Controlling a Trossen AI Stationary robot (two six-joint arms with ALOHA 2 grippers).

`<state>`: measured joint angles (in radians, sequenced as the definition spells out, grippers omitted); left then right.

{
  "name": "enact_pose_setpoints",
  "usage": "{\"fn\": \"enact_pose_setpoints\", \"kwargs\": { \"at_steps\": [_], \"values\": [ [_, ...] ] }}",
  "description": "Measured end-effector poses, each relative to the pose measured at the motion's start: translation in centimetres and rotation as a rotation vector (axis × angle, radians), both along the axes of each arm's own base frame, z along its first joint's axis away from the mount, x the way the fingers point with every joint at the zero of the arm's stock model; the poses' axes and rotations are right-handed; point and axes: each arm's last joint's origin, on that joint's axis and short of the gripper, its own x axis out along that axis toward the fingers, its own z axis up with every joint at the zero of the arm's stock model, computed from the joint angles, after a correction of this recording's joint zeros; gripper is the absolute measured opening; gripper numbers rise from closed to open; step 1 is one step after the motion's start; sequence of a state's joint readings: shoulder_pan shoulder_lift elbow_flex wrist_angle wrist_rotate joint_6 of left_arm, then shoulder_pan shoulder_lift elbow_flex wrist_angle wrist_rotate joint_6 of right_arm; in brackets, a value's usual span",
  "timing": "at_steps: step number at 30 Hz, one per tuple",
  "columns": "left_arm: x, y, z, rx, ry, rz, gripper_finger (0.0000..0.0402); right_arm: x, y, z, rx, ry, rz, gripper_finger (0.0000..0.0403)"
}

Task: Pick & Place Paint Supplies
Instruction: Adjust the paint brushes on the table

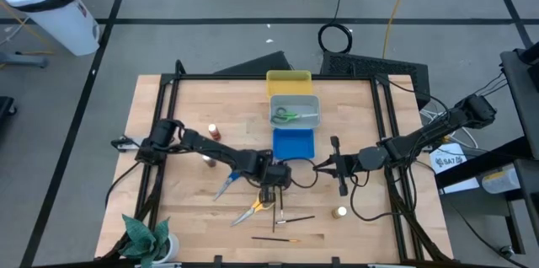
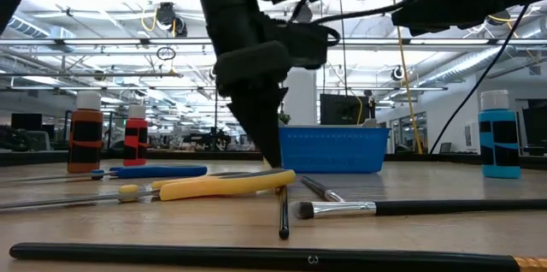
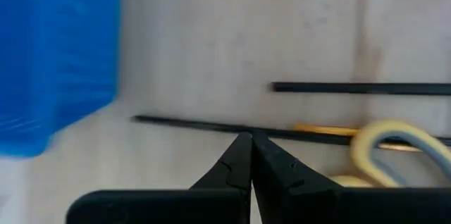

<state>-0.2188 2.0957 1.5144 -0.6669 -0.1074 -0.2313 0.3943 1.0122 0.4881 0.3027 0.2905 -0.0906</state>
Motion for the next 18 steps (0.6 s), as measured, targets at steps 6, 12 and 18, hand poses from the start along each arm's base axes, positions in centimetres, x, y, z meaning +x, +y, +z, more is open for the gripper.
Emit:
{"fn": "enact_pose_setpoints", "kwargs": {
  "at_steps": [6,12,18],
  "values": [
    [-0.1,-1.4,0.1,-0.063,-0.011,-0.049,0.0008,0.0,0.0,0.0,0.000,0.001,0.000,0.0001],
    [-0.3,-1.4,0.0,-0.020,-0.016,0.071,0.0008,0.0,0.0,0.0,0.014,0.001,-0.004,0.0001],
    [-0.4,0.5,-1.1,0.005,-0.035,0.232,0.0008,0.0,0.0,0.0,0.022,0.003,-0.007,0.0001]
  ]
}}
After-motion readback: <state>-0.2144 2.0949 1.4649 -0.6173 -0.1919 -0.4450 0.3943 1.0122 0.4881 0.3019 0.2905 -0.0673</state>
